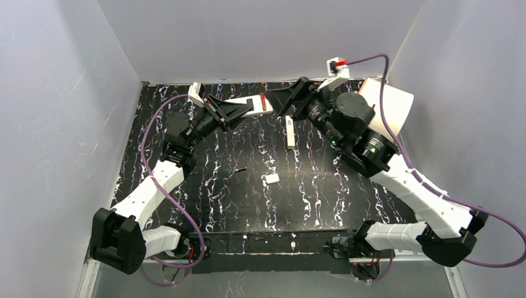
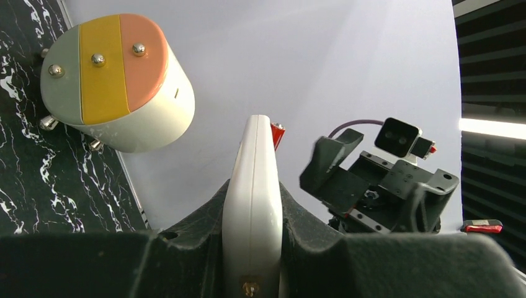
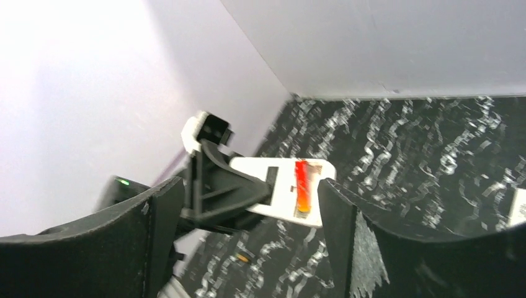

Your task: Load the batteries into the remote control

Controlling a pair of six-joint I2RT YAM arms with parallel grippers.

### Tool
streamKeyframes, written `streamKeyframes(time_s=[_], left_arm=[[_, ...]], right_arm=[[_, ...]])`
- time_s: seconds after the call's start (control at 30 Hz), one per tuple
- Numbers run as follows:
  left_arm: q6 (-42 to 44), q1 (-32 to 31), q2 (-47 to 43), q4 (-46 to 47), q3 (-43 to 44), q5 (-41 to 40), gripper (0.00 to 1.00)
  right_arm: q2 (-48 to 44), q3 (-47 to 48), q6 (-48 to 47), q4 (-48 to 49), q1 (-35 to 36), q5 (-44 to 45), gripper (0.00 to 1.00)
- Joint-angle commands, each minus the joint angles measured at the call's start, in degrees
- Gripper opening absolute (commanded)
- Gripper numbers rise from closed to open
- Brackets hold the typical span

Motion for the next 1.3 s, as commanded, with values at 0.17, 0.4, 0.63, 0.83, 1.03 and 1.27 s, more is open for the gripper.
streamKeyframes(time_s=[0.17,0.4,0.63,0.83,1.03,1.27], left_arm=[[0.0,-0.2,-3.0,2.9,1.3,0.1,0.0],[0.0,-0.2,-3.8,2.9,2.0,0.9,0.0],[-0.2,-0.2,-4.4,3.1,1.3,1.5,0.0],[0.2,-0.1,-5.0,3.1,0.7,2.1,0.0],[1.2,-0.2,-5.2,3.1,0.0,2.9,0.0],[1.4,-0.2,-5.2,3.1,-0.7,3.6,0.0]], right_arm=[[-7.5,-9.6,24.9,8.1,-0.3,13.2,0.94],[-5.5,-13.5,35.9,11.4,-0.3,12.9,0.98],[0.3,-12.4,41.6,19.5,-0.3,5.7,0.99],[3.3,-10.3,45.2,19.6,-0.4,4.8,0.98],[4.4,-8.1,44.6,17.9,-0.9,4.3,0.81],[5.3,-6.8,45.1,16.7,-1.6,2.2,0.75]])
